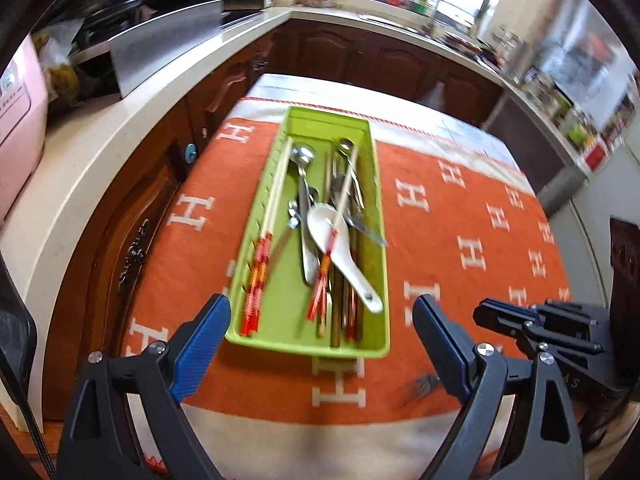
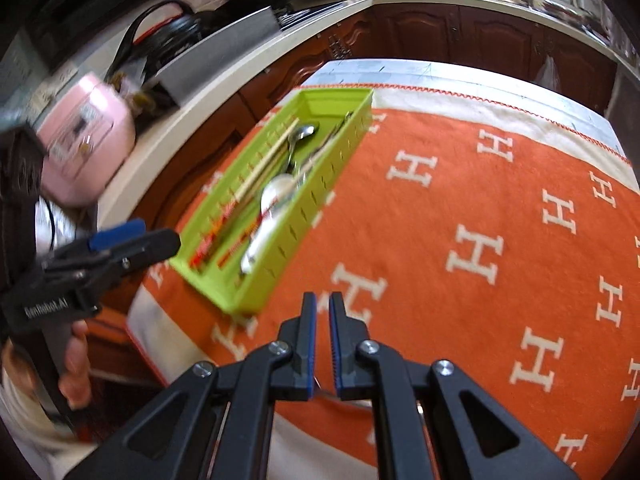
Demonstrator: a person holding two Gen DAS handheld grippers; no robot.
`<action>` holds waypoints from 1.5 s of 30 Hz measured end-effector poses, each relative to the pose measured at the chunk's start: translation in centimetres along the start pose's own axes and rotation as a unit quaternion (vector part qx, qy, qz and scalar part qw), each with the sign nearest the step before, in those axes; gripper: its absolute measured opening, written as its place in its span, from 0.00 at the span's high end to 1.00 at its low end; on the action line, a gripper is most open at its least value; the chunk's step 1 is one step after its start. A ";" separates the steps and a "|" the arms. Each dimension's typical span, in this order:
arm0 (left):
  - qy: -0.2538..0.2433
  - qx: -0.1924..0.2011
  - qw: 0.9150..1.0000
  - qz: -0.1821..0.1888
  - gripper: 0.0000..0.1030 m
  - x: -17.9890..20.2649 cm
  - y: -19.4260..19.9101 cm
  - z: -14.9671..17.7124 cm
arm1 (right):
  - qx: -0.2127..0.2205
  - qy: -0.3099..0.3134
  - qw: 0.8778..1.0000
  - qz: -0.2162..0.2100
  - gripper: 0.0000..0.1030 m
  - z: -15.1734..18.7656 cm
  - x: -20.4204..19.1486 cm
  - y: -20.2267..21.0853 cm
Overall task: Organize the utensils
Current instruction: 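Move the right tool to the silver fork on the blanket, then grasp the silver fork with the right tool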
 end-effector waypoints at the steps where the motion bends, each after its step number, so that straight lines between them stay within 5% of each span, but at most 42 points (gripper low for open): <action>1: -0.007 -0.001 1.000 -0.001 0.12 0.1 0.0 0.6 | -0.005 0.009 1.000 0.002 0.94 0.7 0.0 -0.1; 7: -0.030 -0.034 0.999 0.021 0.12 0.1 -0.5 5.0 | -0.038 0.062 0.997 0.003 0.85 4.8 -0.7 -1.2; 13: -0.003 -0.076 0.997 0.035 0.12 -0.8 -1.4 8.2 | -0.043 0.105 0.993 -0.009 0.79 6.8 -2.3 -1.7; 17: 0.006 -0.084 0.996 0.030 0.12 -1.3 -1.9 8.5 | -0.046 0.145 0.988 -0.010 0.69 7.3 -3.6 -2.3; 27: 0.019 -0.083 0.996 0.029 0.12 -2.0 -2.1 8.5 | -0.060 0.268 0.959 0.065 0.69 8.1 -4.7 -4.9; 30: 0.025 -0.084 0.996 0.029 0.12 -2.3 -2.1 8.5 | -0.055 0.250 0.965 0.060 0.70 7.2 -4.2 -5.2; 35: 0.025 -0.078 0.996 0.033 0.12 -2.2 -2.0 8.0 | -0.043 0.183 0.981 0.043 0.90 4.8 -2.3 -5.4; 45: 0.003 -0.061 0.997 0.046 0.12 -0.3 -1.7 6.4 | -0.025 0.079 0.996 0.026 0.93 1.3 1.8 -5.4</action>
Point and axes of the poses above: each gripper's, at about its wrist camera, not at the fingertips, and y roughly against the way its jaws point, x to its right, z to its underside, the point moved 10 cm from there along -y, roughly the way its jaws point, and after that the axes turned 11 degrees about -z, right-handed, at the moved point
